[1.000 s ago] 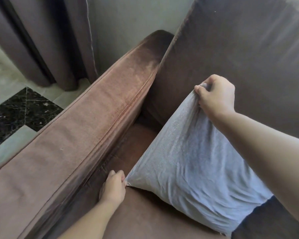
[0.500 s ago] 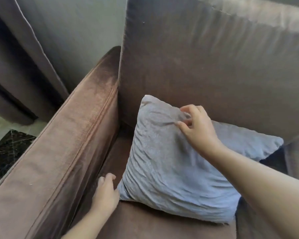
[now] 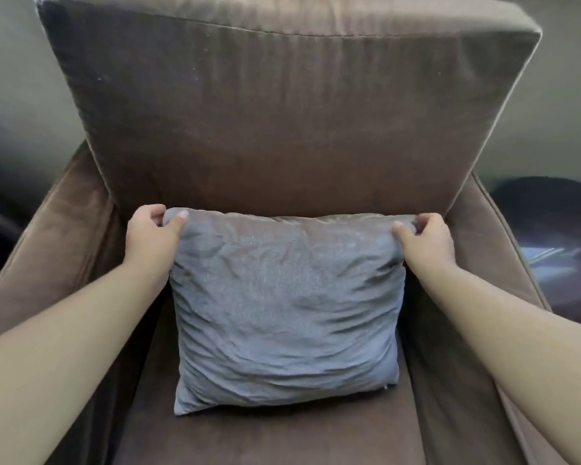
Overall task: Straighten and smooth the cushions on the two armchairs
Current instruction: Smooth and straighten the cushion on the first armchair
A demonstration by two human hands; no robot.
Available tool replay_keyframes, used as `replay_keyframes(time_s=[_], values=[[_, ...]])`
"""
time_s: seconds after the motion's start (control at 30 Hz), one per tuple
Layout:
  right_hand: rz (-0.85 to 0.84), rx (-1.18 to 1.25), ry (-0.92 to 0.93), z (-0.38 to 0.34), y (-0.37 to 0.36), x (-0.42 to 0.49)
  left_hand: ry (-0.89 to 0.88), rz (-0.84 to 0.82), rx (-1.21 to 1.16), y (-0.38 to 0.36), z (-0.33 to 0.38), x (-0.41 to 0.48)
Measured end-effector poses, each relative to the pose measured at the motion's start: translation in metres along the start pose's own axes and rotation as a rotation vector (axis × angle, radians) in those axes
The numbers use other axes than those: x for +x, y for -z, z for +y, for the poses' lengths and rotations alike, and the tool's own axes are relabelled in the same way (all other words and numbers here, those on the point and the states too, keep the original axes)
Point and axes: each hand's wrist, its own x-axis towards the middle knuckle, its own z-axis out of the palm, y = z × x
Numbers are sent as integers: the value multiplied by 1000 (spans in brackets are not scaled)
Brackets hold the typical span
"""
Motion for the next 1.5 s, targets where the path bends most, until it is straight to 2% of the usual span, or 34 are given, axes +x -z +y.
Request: replay_keyframes(time_s=[0.07, 0.13, 0.27, 0.37, 0.47, 0.57, 0.63, 0.7, 0.83, 0.9, 1.07, 1.17, 1.33, 1.5], values=[[71, 137, -163, -4, -5, 11, 65, -16, -33, -1, -3, 4], [72, 161, -204, -3, -9, 20, 52, -2, -9, 0, -8, 8], [116, 144, -159, 4, 5, 22, 22, 55, 46, 19, -16, 17], [150, 182, -125, 6, 11, 21, -11, 64, 175, 31, -17, 17], [112, 149, -23, 8, 4, 11, -31, 95, 312, 25, -10, 4], [13, 194, 23, 25, -3, -10, -214, 33, 585, 9, 0, -21], [-68, 219, -46, 52, -9, -25, -488, -31, 750, -12, 6, -42], [-164, 164, -131, 89, -18, -40, -696, -210, 754, -45, 16, -63], [-260, 93, -395, 175, -42, -75, -810, -501, 644, -133, 51, -102], [-266, 97, -463, 211, -57, -87, -820, -554, 595, -178, 67, -113], [-196, 91, -359, 255, -80, -101, -814, -492, 630, -241, 86, -132], [-219, 13, -334, 262, -84, -107, -810, -412, 709, -253, 87, -129], [-298, -151, -422, 264, -76, -125, -594, -376, 425, -260, 105, -122], [-381, -261, -477, 258, -71, -141, -635, -336, 375, -260, 112, -124]])
